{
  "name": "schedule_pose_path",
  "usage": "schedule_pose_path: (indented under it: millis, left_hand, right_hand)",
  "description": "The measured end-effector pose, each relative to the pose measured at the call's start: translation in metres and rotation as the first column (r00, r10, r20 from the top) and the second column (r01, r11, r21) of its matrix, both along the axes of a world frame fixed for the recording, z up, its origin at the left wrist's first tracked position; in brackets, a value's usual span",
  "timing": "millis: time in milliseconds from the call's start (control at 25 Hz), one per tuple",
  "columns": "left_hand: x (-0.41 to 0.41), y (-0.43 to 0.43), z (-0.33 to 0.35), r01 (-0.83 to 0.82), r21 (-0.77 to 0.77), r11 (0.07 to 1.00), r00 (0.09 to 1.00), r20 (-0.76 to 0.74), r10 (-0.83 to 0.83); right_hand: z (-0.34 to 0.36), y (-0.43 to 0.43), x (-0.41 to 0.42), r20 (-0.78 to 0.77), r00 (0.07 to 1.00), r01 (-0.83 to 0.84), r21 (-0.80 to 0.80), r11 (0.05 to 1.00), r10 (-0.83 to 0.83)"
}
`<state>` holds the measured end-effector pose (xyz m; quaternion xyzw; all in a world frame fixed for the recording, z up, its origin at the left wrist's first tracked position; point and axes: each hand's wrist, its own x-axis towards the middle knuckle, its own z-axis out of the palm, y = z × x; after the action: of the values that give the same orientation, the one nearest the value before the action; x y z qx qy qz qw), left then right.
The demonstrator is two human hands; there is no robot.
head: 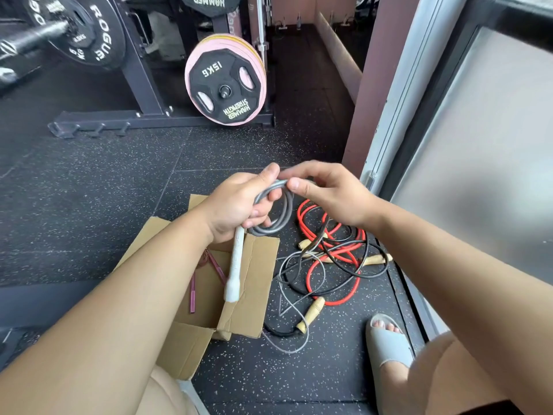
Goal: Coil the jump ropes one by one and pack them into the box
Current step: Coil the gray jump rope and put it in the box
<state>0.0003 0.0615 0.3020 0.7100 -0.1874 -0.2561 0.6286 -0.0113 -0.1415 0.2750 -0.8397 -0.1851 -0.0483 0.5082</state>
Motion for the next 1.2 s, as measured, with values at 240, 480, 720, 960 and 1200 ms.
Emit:
schedule_pose_path:
  millis: [240,480,720,960,1200]
  left_hand:
    - [-0.005,-0.008,-0.001,-0.198,-0.179,0.964,0.965,-0.206,0.160]
    - [-0.006,-0.005,-0.007,0.003,-0.170,0.985,0.971,-0.236,-0.044]
    - [-0.009,-0.012,-0.003,0.039,-0.270,0.962,0.916,-0.375,-0.142]
    - [-0.018,-0.031,-0.014,-0.183,-0.278,0.943,0.956,-0.272,0.106]
    - [-0.012,-0.016,0.000,-0.058,-0.376,0.925,0.937,-0.340,-0.079]
  right_hand:
    - [-0.010,0.017,-0.008,-0.336,0.878,-0.091,0.582,0.808,0.341]
    - [0.005,0.008,-0.003,-0.209,0.973,-0.031,0.287,0.957,0.094]
    - [0.014,0.007,-0.001,-0.069,0.992,-0.091,0.206,0.974,0.108]
    - [-0.007,0.030,-0.010,-0.103,0.992,-0.023,0.412,0.911,0.071]
    - [-0.005,0.007,0.008,-0.103,0.994,0.064,0.245,0.967,-0.040]
